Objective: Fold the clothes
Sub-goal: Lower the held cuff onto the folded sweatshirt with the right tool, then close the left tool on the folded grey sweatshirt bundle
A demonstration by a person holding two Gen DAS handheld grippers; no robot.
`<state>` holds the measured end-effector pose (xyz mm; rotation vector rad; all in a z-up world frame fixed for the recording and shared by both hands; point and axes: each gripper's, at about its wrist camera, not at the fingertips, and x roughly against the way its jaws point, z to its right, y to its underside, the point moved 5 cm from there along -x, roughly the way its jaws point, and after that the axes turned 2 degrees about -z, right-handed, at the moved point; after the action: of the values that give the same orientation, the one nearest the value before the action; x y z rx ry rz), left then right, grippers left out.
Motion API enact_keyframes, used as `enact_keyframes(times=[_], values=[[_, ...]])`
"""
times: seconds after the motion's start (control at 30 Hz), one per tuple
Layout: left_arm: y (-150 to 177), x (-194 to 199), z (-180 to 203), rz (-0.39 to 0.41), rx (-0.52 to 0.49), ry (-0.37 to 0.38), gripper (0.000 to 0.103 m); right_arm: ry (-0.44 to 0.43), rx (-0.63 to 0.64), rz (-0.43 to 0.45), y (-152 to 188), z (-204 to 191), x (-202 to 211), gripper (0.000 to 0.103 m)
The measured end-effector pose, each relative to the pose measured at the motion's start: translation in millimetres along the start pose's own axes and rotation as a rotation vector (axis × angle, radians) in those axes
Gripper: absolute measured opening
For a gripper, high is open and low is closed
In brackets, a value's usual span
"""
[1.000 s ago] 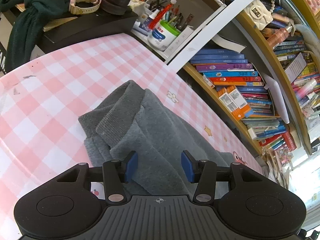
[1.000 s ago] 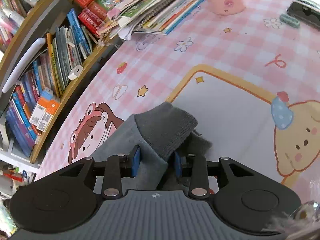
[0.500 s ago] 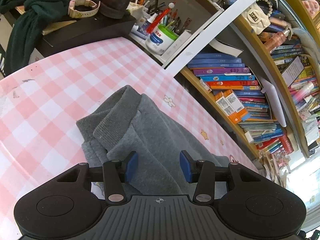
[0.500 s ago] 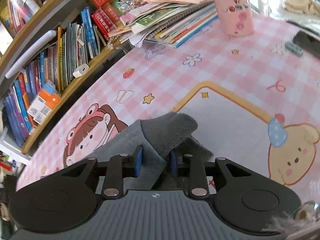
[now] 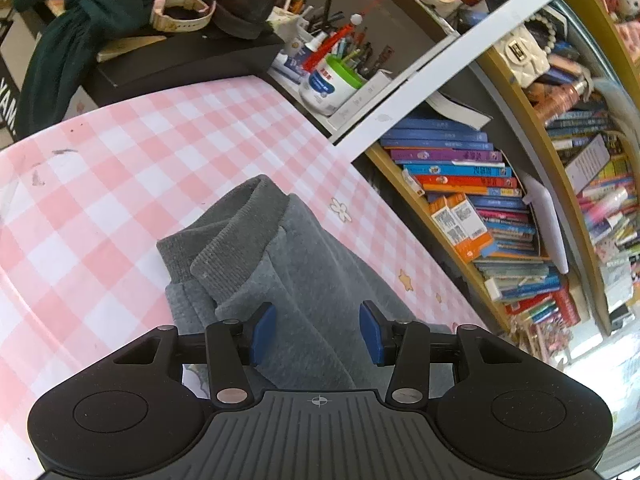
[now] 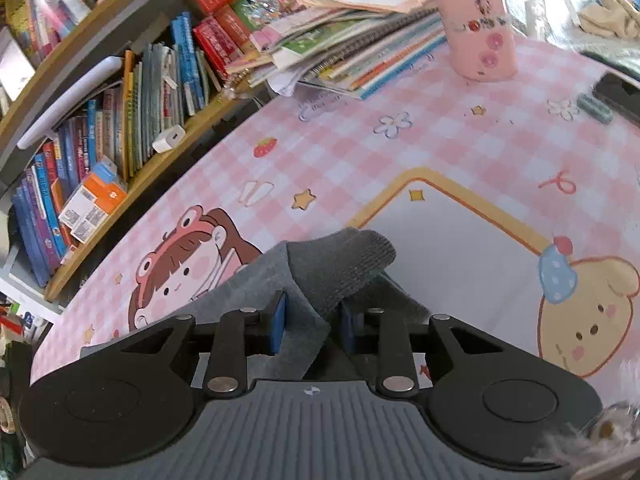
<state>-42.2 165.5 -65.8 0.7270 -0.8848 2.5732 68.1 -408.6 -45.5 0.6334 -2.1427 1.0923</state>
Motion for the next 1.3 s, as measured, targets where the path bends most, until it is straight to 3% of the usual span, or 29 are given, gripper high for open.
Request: enact_keyframes(times=[0.2,0.37,0.5,0.6,0.87,0.9,0.93,1.0,1.1,1.13,1.27,1.3], values=[[-3,1,-11,0.009,0.138,0.035,0.039,0.014,0.008,-0.039,5,1,-7,0.025],[-2,0,-13,-0.015,0.178,-0.019,0.037,0.012,0.003,-0.051,7,1,-9,0.025],[5,-1,-14,-0.082,0.215,-0.027,0.037,0.012,-0.003,-0.055,8,4,-8,0.025],[16,-11,-20,-0.182,0.324,0.013,0.039,0.015,-0.008,-0.061,10,5,-9,0.025],[12,-12,-28,-0.122,0.403,0.077,0.036,0.008,-0.021,-0.064,12,7,-10,0.026],[11,-13,-28,-0.113,0.412,0.085,0.025,0.008,-0.023,-0.064,12,7,-10,0.026],[10,-13,-29,-0.104,0.420,0.093,0.003,0.007,-0.023,-0.062,12,7,-10,0.025],[9,-13,-31,-0.086,0.437,0.108,0.003,0.001,-0.020,-0.059,12,7,-10,0.022],[-8,15,1,0.032,0.282,0.265,0.003,-0.008,-0.016,-0.061,12,7,-8,0.018],[-9,22,3,0.041,0.255,0.275,0.003,-0.010,-0.014,-0.063,12,8,-7,0.017],[-5,35,-10,0.022,0.227,0.224,0.003,-0.011,-0.023,-0.064,12,9,-4,0.017],[1,29,-24,-0.015,0.240,0.152,0.003,-0.014,-0.032,-0.065,12,10,-4,0.017]])
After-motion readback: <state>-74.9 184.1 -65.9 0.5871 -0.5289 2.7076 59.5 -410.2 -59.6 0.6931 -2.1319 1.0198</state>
